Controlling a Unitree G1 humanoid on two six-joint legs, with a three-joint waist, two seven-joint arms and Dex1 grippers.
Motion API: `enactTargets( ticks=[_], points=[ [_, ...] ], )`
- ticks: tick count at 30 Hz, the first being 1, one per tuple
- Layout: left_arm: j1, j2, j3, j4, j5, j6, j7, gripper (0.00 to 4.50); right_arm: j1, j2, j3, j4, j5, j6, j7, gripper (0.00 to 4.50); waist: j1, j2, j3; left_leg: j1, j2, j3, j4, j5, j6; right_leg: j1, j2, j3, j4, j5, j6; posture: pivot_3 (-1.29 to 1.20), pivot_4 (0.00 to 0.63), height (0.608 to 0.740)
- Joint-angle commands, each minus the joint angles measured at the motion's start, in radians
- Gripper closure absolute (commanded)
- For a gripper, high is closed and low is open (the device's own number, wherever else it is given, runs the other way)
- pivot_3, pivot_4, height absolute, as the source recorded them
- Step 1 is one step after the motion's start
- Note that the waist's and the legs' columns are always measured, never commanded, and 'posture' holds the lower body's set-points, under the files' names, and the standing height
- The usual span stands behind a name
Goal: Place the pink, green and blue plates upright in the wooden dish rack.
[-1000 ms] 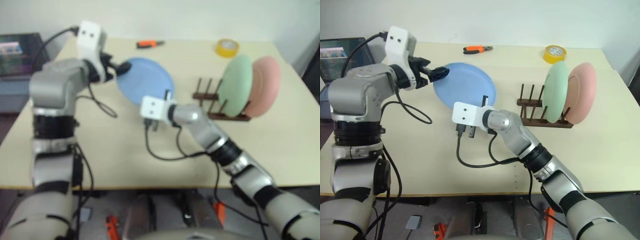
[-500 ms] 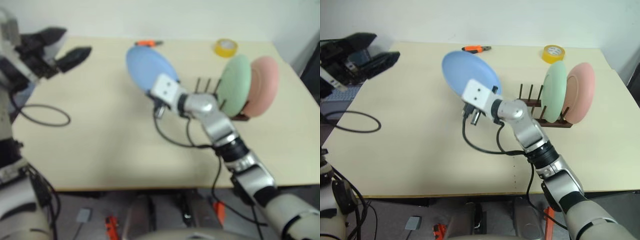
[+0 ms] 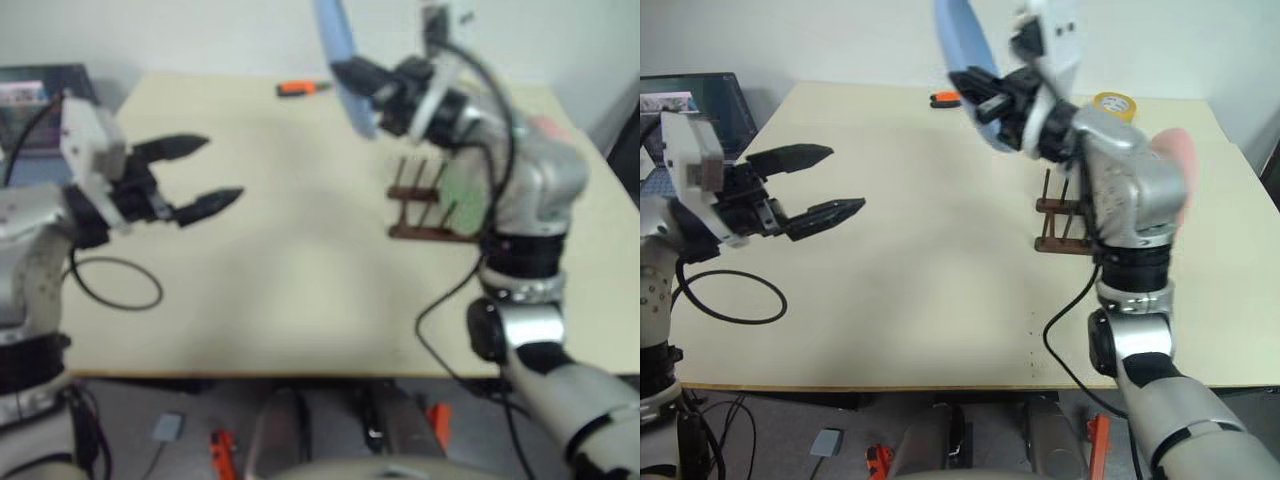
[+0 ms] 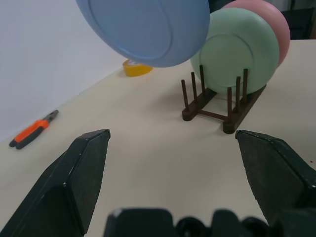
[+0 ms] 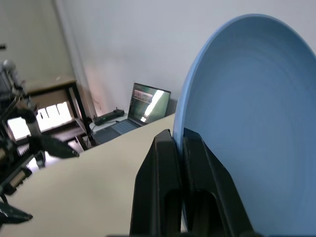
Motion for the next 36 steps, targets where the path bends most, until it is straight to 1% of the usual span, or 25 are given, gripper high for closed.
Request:
enactTargets(
  ticks=[1, 3, 8, 19, 26, 36],
  points=[
    [-0.040, 0.006, -0.010, -0.020, -0.015, -0.021, 0.004, 0.02, -0.030, -0.041, -0.067, -0.057, 0.094, 0.087, -0.033, 4.50, -0.001, 0.000, 0.000, 0.000, 0.001, 0.000, 0.000, 0.000, 0.000, 0.000, 0.001, 0.000, 0.000, 0.000, 0.000, 0.00, 0.150, 0.740],
    [-0.046, 0.002, -0.024, -0.012, -0.011, -0.023, 0.007, 0.02, -0.018, -0.053, -0.080, -0.071, 0.122, 0.123, -0.057, 4.50, -0.005, 0.000, 0.000, 0.000, 0.002, 0.000, -0.001, 0.000, 0.000, -0.001, 0.002, 0.000, 0.000, 0.002, 0.004, 0.00, 0.150, 0.740],
    [-0.051, -0.004, -0.052, -0.003, 0.000, -0.025, 0.016, 0.02, 0.016, -0.069, -0.087, -0.114, 0.164, 0.176, -0.116, 4.50, -0.011, 0.000, 0.000, 0.001, 0.004, 0.000, -0.005, 0.000, 0.000, -0.002, 0.006, 0.001, 0.000, -0.001, 0.007, 0.00, 0.150, 0.740],
    [-0.049, -0.007, -0.078, 0.008, 0.010, -0.023, 0.030, 0.02, 0.099, -0.090, -0.139, -0.183, 0.224, 0.228, -0.241, 4.50, -0.011, 0.000, 0.000, 0.001, 0.004, 0.000, -0.006, 0.000, 0.000, -0.002, 0.010, 0.001, -0.001, -0.001, 0.007, 0.00, 0.150, 0.740],
    [-0.052, -0.011, -0.088, 0.015, 0.011, -0.024, 0.031, 0.02, 0.136, -0.090, -0.179, -0.221, 0.278, 0.266, -0.293, 4.50, -0.011, 0.000, 0.000, 0.001, 0.004, 0.000, -0.006, 0.000, 0.000, -0.002, 0.010, 0.001, -0.001, -0.002, 0.007, 0.00, 0.150, 0.740],
    [-0.063, -0.021, -0.106, 0.031, 0.016, -0.031, 0.027, 0.02, 0.169, -0.090, -0.201, -0.234, 0.348, 0.283, -0.337, 4.50, -0.011, 0.000, 0.000, 0.001, 0.005, 0.000, -0.006, 0.000, 0.000, -0.002, 0.011, 0.002, -0.002, -0.002, 0.007, 0.00, 0.150, 0.740]
  ],
)
